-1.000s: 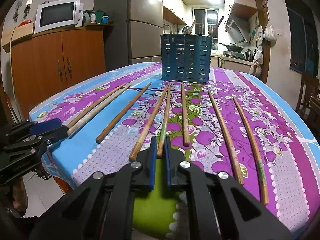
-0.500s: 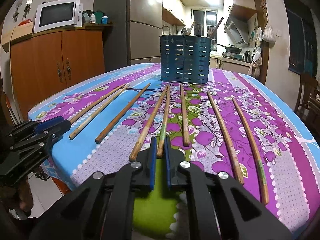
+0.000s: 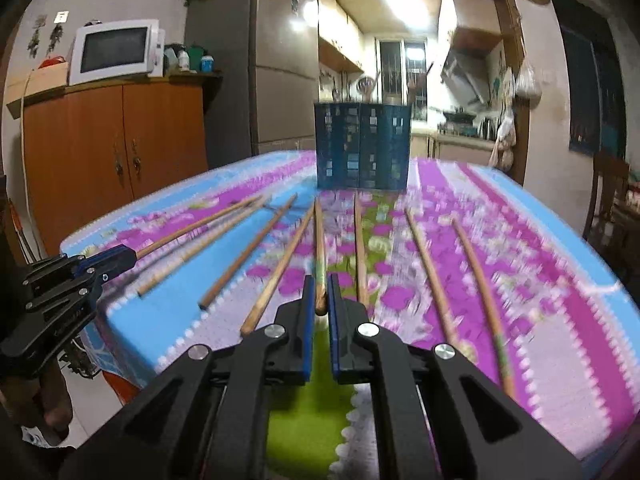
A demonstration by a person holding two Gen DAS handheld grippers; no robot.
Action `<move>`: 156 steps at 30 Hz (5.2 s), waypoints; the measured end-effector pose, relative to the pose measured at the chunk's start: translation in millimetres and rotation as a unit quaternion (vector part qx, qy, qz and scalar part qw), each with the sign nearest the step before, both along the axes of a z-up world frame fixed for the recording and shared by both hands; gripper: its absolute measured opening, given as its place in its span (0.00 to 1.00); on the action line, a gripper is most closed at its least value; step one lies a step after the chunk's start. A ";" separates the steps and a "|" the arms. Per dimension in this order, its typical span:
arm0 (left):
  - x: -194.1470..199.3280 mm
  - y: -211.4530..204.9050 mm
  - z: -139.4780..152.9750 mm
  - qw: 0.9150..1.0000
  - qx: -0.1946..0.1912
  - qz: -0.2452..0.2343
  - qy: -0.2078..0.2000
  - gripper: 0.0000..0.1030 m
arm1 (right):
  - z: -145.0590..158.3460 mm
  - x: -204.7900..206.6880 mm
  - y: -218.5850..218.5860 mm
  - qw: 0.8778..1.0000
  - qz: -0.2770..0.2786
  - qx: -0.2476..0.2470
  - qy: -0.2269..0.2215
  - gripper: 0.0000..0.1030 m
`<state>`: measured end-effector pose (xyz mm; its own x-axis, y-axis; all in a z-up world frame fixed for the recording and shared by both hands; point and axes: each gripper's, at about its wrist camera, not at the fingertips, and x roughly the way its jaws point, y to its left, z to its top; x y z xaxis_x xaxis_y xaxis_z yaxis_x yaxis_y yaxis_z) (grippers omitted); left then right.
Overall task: Organize utensils
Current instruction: 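Lift both held chopsticks and carry them over the blue holder, then open both tools to drop the chopsticks into the blue holder, then move both tools back toward the remaining chopsticks on the table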
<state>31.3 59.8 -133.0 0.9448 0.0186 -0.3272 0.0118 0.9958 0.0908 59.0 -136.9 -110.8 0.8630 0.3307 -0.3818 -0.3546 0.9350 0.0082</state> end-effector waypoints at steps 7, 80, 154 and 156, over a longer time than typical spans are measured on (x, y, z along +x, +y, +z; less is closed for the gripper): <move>-15.3 6.3 84.3 0.996 -0.001 -0.030 -0.088 0.08 | 71.0 -16.9 -8.9 0.997 0.002 -0.008 -0.072 0.04; 372.1 -43.3 271.3 0.994 -0.076 -0.082 -0.011 0.08 | 251.4 316.3 -24.2 0.999 0.012 0.011 0.042 0.05; 33.8 41.2 62.8 0.995 -0.071 -0.041 0.059 0.77 | -11.3 1.0 45.9 0.993 0.065 -0.078 0.063 0.41; 34.2 41.1 61.8 0.995 -0.072 -0.042 0.062 0.77 | -9.9 2.5 36.3 0.994 0.051 -0.080 0.063 0.41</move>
<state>65.5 100.9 -71.2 0.8933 -0.1137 -0.4347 0.0976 0.9935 -0.0592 61.5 -100.6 -120.7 0.7700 0.3408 -0.5395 -0.4533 0.8872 -0.0865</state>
